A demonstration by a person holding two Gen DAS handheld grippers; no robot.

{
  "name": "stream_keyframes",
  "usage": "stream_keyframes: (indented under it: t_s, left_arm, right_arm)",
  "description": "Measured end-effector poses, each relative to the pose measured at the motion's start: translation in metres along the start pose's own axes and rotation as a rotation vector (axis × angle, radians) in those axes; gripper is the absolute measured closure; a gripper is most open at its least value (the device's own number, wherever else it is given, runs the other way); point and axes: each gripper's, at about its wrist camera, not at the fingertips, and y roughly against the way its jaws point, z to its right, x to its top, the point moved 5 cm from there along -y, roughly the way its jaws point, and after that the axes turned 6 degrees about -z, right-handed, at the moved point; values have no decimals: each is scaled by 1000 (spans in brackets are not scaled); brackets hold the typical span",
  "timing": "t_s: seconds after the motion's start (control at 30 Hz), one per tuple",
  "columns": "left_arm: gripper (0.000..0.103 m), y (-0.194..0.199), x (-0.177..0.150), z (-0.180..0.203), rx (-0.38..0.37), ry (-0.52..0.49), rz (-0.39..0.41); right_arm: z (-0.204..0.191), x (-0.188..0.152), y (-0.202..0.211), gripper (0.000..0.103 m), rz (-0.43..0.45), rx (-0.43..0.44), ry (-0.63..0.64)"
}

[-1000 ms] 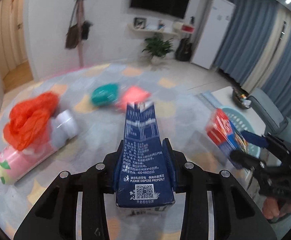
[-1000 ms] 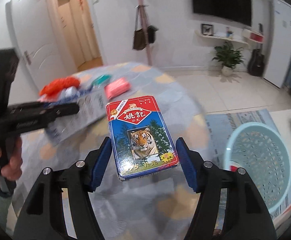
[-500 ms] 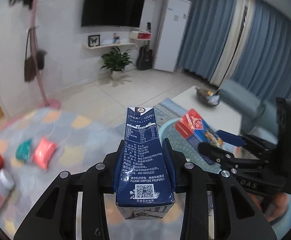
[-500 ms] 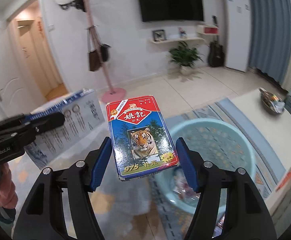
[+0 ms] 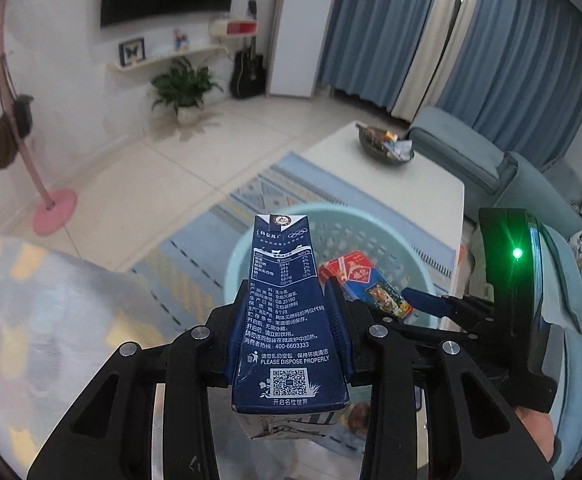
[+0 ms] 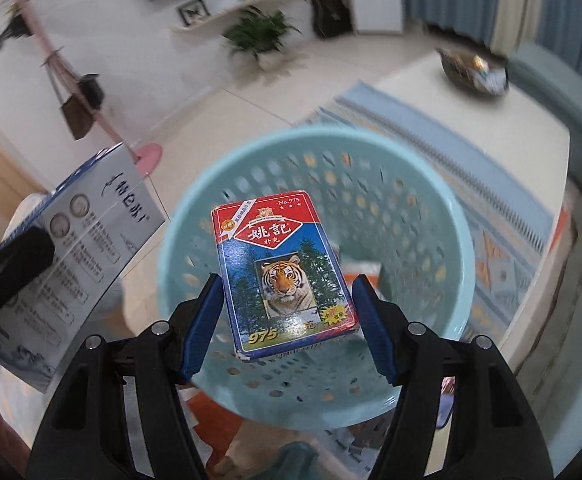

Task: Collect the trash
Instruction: 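Carry carton and tiger box over the basket and open both tools, then move both tools back toward the red bag and packets on the table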

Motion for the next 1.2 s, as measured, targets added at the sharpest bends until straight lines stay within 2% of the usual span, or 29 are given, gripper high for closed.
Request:
stream_keyframes:
  t_s: [0.17,0.23,0.3,0.37,0.5,0.67,0.77,0.83,0.97,1.03,1.2]
  left_arm:
    - [67,-21,-7,-5,-41,39,-52]
    - [48,-21,-10,-10,-47,61,-55]
    - [46,-15,-9,-13,-49,71,-39]
    - [46,-11,-9,-14,-54,80,-32]
    - [44,4,-12,-24,-60,114,-6]
    - [44,24,-19,-35,-47,133,20]
    - [43,49,-30,-49,-35,154,53]
    - [37,69,-40,-63,-33,191,84]
    - [31,113,-64,-105,37,277,136]
    - [25,134,-74,-130,79,334,160]
    - [23,193,-104,-198,199,489,219]
  right_arm:
    - [23,-10,-20,39,-53,5,-98]
    - [29,-13,-22,39,-54,15,-121]
    - [32,-15,-18,38,-45,14,-130]
    - [30,-15,-14,32,-32,15,-135]
    - [15,-16,-5,32,-14,13,-112]
    - [-17,-17,11,32,18,9,-44]
    - [-47,-18,28,32,54,24,17]
    - [-66,-19,39,32,82,28,69]
    - [-106,-23,50,31,103,49,155]
    - [-136,-28,57,31,112,79,214]
    - [-197,-38,70,25,143,122,337]
